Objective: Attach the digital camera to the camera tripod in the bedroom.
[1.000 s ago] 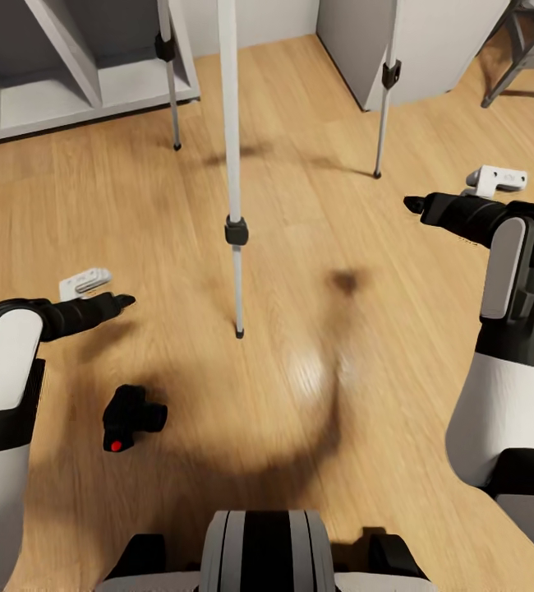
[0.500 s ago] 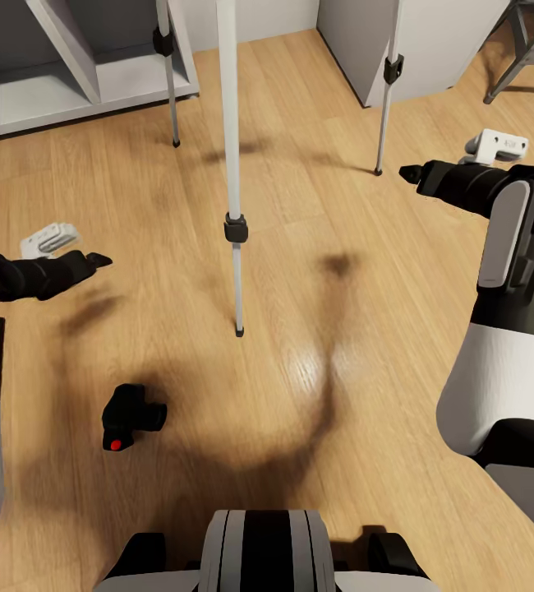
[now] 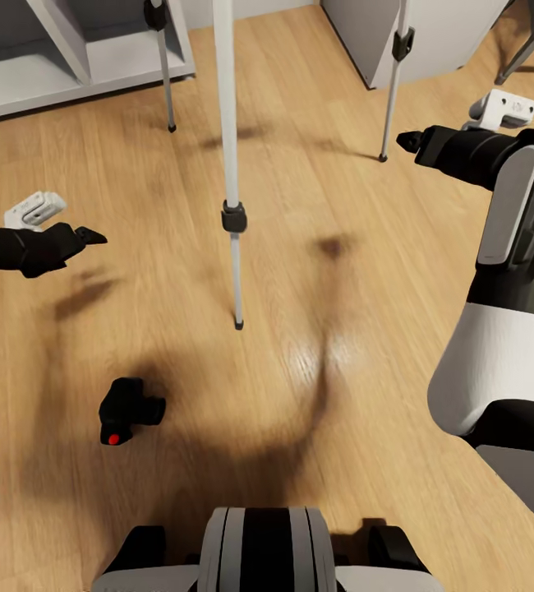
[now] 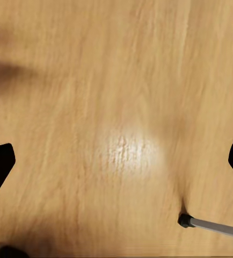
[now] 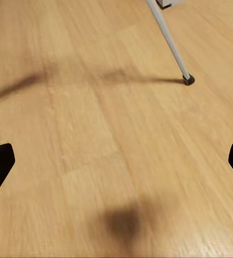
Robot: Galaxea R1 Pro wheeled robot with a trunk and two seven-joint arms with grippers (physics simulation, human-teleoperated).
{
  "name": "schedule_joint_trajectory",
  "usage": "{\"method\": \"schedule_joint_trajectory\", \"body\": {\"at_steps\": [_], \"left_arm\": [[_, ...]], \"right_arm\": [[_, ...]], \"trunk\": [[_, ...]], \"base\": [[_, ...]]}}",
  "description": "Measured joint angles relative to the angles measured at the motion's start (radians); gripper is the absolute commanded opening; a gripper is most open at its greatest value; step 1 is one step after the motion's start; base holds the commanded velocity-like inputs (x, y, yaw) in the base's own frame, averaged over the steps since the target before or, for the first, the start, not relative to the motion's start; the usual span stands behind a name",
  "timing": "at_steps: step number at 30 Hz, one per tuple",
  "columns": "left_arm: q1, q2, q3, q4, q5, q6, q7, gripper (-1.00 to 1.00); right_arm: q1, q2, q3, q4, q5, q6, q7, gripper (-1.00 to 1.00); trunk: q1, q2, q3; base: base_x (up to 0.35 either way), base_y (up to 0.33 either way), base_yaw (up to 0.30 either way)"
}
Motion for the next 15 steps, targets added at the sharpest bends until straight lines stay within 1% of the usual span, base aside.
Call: {"method": "schedule_joint_trajectory", "body": {"at_steps": [1, 2, 4, 5, 7, 8, 10, 11, 13, 15], "left_arm": [[-0.002, 0.006, -0.001, 0.000, 0.013, 0.000, 0.003, 1.00], [-0.002, 0.006, -0.001, 0.000, 0.014, 0.000, 0.003, 1.00], [-0.004, 0.018, -0.002, 0.000, 0.040, -0.002, 0.007, 1.00], [-0.004, 0.018, -0.002, 0.000, 0.040, -0.002, 0.007, 1.00], [-0.006, 0.030, -0.002, 0.000, 0.066, -0.005, 0.010, 1.00], [-0.006, 0.030, -0.002, 0.000, 0.066, -0.005, 0.010, 1.00], [-0.007, 0.039, -0.002, 0.000, 0.090, -0.008, 0.012, 1.00], [-0.007, 0.039, -0.002, 0.000, 0.091, -0.008, 0.012, 1.00], [-0.007, 0.047, -0.002, 0.000, 0.110, -0.010, 0.013, 1.00], [-0.008, 0.051, -0.002, 0.000, 0.117, -0.011, 0.014, 1.00]], "right_arm": [[0.001, 0.001, 0.000, 0.000, 0.000, 0.000, 0.000, 1.00], [0.001, 0.001, 0.000, 0.000, 0.000, 0.000, 0.000, 1.00], [0.003, 0.001, 0.000, 0.000, 0.000, 0.000, 0.000, 1.00], [0.003, 0.001, 0.000, 0.000, 0.000, 0.000, 0.000, 1.00], [0.005, 0.002, 0.001, -0.001, 0.000, 0.000, -0.001, 1.00], [0.005, 0.002, 0.001, -0.001, 0.000, 0.000, -0.001, 1.00], [0.006, 0.002, 0.001, -0.001, -0.003, 0.000, 0.000, 1.00], [0.006, 0.002, 0.001, -0.001, -0.003, 0.000, 0.000, 1.00], [0.009, 0.002, 0.001, -0.002, -0.005, 0.000, 0.000, 1.00], [0.012, 0.002, 0.001, -0.004, -0.006, 0.000, 0.001, 1.00]], "trunk": [[0.000, 0.000, -0.004], [0.001, 0.000, -0.008], [0.002, -0.001, -0.015], [0.002, -0.001, -0.019], [0.003, -0.002, -0.021], [0.003, -0.002, -0.021], [0.004, -0.002, -0.021], [0.005, -0.003, -0.021], [0.006, -0.003, -0.021], [0.007, -0.004, -0.021]], "base": [[0.000, 0.000, 0.000], [0.000, 0.000, 0.000], [0.000, 0.000, 0.000], [0.000, 0.000, 0.000], [0.000, 0.000, 0.000], [0.000, 0.000, 0.000], [0.000, 0.000, 0.000], [0.000, 0.000, 0.000], [0.000, 0.000, 0.000], [0.000, 0.000, 0.000]]}}
